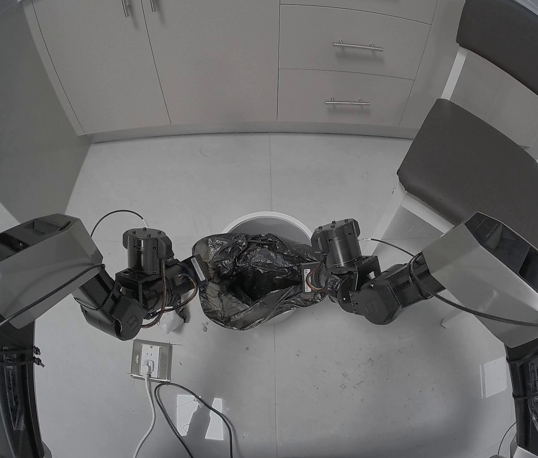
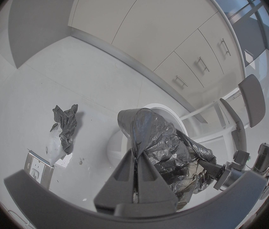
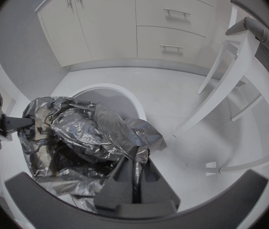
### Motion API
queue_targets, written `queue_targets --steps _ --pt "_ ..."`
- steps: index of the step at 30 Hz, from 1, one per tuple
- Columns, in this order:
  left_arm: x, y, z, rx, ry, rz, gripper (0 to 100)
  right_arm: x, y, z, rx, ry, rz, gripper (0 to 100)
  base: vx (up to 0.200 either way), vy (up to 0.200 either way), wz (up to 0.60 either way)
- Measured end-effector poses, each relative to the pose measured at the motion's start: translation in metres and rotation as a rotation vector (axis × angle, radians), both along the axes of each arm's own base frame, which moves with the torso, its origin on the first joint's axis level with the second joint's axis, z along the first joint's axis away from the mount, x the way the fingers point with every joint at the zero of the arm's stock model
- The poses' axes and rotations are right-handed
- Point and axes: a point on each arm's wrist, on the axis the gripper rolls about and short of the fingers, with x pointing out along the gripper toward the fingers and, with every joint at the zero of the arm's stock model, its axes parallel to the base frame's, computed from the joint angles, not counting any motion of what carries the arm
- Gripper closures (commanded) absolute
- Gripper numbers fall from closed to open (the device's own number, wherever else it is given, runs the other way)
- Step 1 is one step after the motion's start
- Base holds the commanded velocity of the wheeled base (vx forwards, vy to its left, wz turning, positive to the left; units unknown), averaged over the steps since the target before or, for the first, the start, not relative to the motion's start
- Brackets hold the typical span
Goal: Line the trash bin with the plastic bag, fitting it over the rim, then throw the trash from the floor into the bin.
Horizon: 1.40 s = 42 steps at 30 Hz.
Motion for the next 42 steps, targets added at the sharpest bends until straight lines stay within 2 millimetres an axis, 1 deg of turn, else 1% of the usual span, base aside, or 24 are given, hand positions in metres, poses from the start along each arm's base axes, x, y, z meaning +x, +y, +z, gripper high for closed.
queue_targets --steps 3,8,17,23,28,38,42 --pt "0.001 0.000 0.000 0.022 -0.007 -0.003 100 0.003 -0.003 -0.006 -0.010 -0.002 -0.016 100 0.000 0.000 0.00" --pt "0.001 0.002 0.001 0.023 -0.022 0.004 100 0.006 -0.005 -0.008 -0.011 -0.005 -0.022 100 0.000 0.000 0.00" --pt "0.001 0.002 0.003 0.023 -0.041 0.005 100 0.006 -0.006 -0.003 -0.005 -0.012 -0.025 100 0.000 0.000 0.00" --pt "0.000 0.002 0.003 0.023 -0.041 0.003 100 0.006 -0.006 0.005 0.004 -0.027 -0.025 100 0.000 0.000 0.00" --pt "0.000 0.002 0.003 0.024 -0.040 0.004 100 0.007 -0.009 0.011 0.012 -0.037 -0.027 100 0.200 0.000 0.00" --pt "0.001 0.002 0.001 0.023 -0.036 0.003 100 0.007 -0.010 0.013 0.016 -0.039 -0.028 100 0.200 0.000 0.00" --pt "0.001 0.002 0.000 0.023 -0.035 0.006 100 0.007 -0.009 0.013 0.015 -0.038 -0.025 100 0.000 0.000 0.00"
